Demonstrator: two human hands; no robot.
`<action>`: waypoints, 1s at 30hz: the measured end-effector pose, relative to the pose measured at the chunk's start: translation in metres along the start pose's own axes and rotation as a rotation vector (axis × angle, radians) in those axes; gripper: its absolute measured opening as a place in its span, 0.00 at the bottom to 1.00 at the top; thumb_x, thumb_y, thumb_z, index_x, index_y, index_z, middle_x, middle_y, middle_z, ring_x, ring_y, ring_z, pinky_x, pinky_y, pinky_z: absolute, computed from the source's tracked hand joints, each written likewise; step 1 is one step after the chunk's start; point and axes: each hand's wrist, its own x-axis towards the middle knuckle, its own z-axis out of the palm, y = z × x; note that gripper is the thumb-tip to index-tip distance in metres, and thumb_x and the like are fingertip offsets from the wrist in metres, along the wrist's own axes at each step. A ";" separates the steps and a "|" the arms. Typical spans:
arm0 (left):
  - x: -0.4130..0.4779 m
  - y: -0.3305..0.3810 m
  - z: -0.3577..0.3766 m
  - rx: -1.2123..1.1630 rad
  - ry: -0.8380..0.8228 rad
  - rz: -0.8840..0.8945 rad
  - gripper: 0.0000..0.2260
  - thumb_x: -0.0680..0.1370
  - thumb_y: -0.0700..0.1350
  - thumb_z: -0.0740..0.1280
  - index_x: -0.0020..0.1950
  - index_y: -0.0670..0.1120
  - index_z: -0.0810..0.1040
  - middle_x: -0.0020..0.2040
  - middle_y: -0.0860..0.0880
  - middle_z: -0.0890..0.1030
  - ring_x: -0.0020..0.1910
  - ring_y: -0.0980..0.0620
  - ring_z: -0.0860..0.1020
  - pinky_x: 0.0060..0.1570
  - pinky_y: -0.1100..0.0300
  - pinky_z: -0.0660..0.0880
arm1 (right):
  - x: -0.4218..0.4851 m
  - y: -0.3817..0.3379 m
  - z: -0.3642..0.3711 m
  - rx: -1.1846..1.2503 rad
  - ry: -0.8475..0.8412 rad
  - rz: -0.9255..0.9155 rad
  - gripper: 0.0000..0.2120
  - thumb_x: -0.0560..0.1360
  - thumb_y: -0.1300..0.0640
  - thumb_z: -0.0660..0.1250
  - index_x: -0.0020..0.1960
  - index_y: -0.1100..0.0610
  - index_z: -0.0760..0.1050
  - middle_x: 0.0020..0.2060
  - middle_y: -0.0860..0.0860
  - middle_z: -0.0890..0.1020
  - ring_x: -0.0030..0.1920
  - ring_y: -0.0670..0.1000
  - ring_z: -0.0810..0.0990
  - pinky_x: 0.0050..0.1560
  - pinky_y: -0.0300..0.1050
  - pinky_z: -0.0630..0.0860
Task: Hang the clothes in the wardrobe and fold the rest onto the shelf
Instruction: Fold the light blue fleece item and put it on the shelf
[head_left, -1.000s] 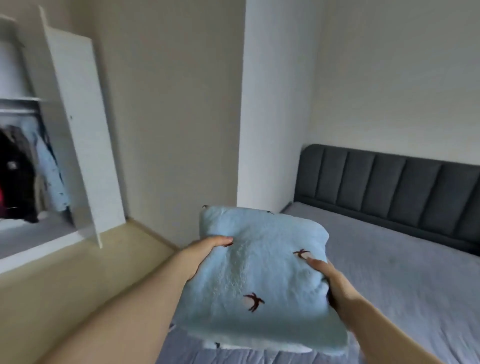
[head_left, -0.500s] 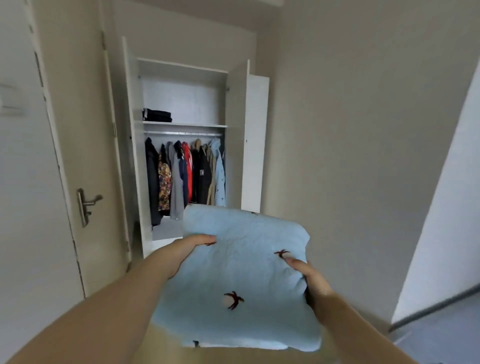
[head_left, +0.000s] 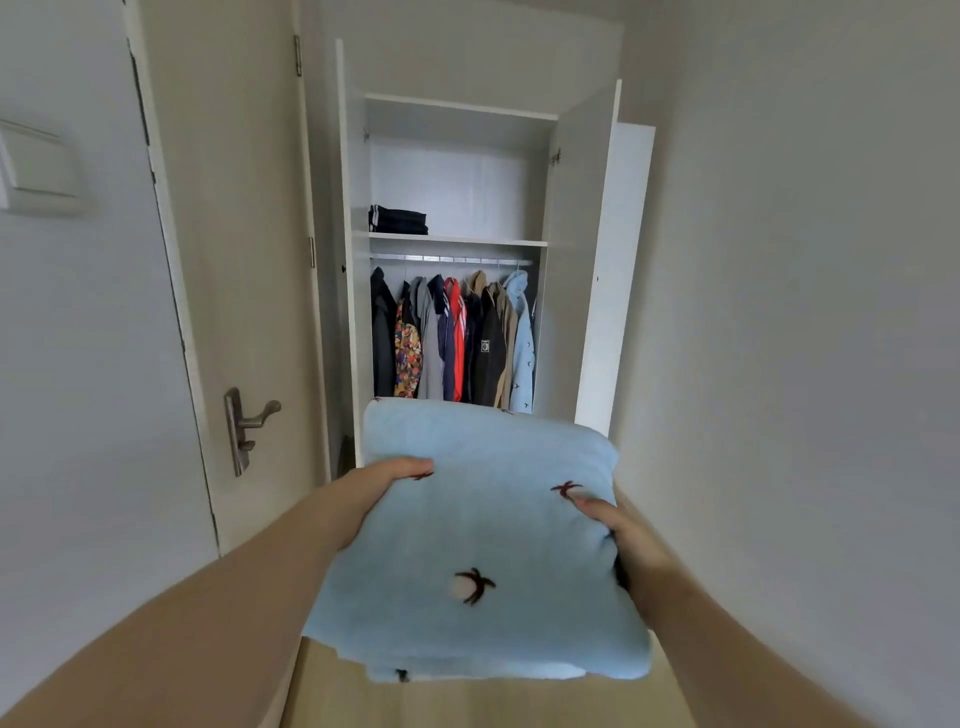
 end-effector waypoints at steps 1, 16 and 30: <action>0.013 0.005 -0.002 -0.002 0.007 0.005 0.17 0.71 0.50 0.70 0.55 0.42 0.80 0.43 0.43 0.84 0.37 0.46 0.82 0.36 0.58 0.77 | 0.016 -0.004 0.000 -0.002 -0.006 -0.011 0.29 0.63 0.51 0.75 0.63 0.47 0.72 0.52 0.53 0.84 0.50 0.56 0.84 0.43 0.47 0.78; 0.264 0.144 0.002 0.011 0.135 0.042 0.12 0.74 0.50 0.63 0.44 0.42 0.79 0.34 0.43 0.82 0.34 0.45 0.78 0.37 0.59 0.75 | 0.298 -0.092 -0.054 0.100 -0.075 -0.030 0.25 0.66 0.51 0.71 0.63 0.52 0.75 0.54 0.55 0.82 0.52 0.58 0.82 0.47 0.49 0.77; 0.492 0.241 -0.075 -0.044 0.199 0.113 0.13 0.75 0.50 0.60 0.47 0.42 0.78 0.37 0.42 0.79 0.34 0.46 0.76 0.36 0.59 0.73 | 0.539 -0.125 -0.031 0.135 -0.028 -0.059 0.18 0.69 0.50 0.68 0.56 0.55 0.80 0.50 0.56 0.84 0.49 0.58 0.83 0.47 0.50 0.77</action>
